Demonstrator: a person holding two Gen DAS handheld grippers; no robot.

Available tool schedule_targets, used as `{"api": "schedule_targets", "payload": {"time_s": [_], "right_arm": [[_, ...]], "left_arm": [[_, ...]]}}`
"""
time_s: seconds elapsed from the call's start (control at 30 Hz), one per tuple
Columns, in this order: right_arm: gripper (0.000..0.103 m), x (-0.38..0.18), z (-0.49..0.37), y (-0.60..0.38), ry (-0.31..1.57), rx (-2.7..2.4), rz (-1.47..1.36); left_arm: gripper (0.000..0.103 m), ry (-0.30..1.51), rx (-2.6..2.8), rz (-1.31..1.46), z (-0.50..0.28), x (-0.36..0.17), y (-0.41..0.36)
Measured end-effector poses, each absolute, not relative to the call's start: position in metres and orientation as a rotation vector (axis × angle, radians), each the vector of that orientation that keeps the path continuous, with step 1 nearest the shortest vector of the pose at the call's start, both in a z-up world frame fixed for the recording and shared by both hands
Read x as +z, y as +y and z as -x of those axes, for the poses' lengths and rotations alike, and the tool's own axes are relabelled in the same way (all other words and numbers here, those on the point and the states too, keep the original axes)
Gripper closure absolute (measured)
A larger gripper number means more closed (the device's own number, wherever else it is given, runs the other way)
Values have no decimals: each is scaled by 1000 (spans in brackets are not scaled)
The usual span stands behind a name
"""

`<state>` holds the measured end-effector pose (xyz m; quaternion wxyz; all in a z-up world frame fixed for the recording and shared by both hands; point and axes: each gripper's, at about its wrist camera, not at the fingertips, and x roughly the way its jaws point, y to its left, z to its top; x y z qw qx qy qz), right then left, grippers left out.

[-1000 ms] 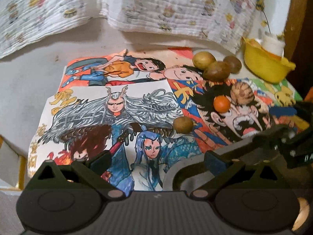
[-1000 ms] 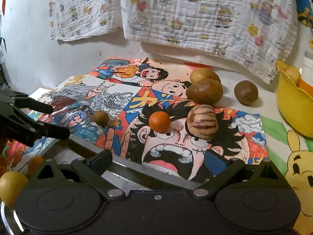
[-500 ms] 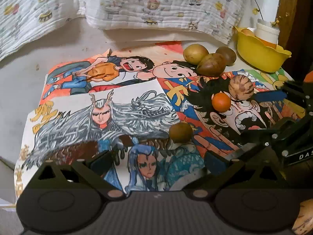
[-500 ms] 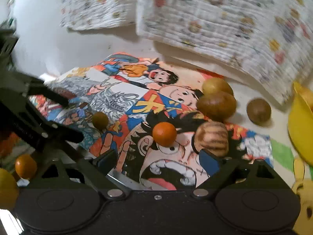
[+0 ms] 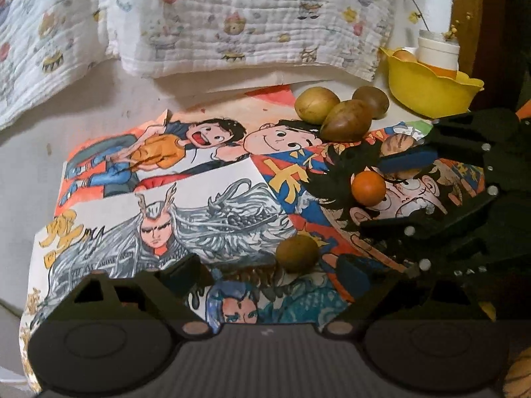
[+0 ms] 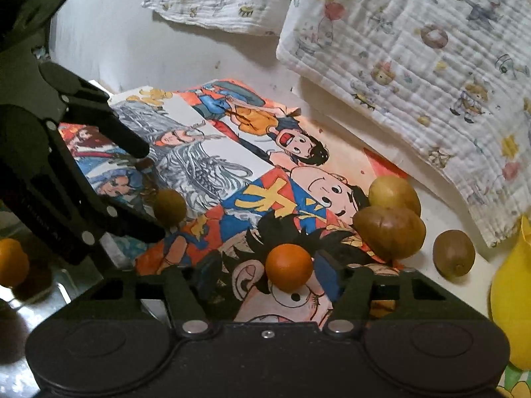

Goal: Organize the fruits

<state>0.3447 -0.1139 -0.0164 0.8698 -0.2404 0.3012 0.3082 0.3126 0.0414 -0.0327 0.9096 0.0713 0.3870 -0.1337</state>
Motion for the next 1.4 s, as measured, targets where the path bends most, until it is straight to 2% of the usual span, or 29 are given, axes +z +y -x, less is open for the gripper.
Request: {"api": "schedule_targets", "payload": {"time_s": [0.23, 0.47, 0.6, 1.4], "right_arm": [[54, -22, -352, -114, 635, 617, 504], [66, -25, -355, -116, 636, 591, 492], [67, -25, -354, -118, 631, 588, 494], [68, 3, -267, -129, 662, 705, 367]], "left_arm": [[27, 791, -309, -143, -316, -35, 38], [53, 780, -317, -142, -320, -37, 33], [71, 782, -335, -134, -320, -36, 30], [71, 873, -279, -61, -248, -13, 33]]}}
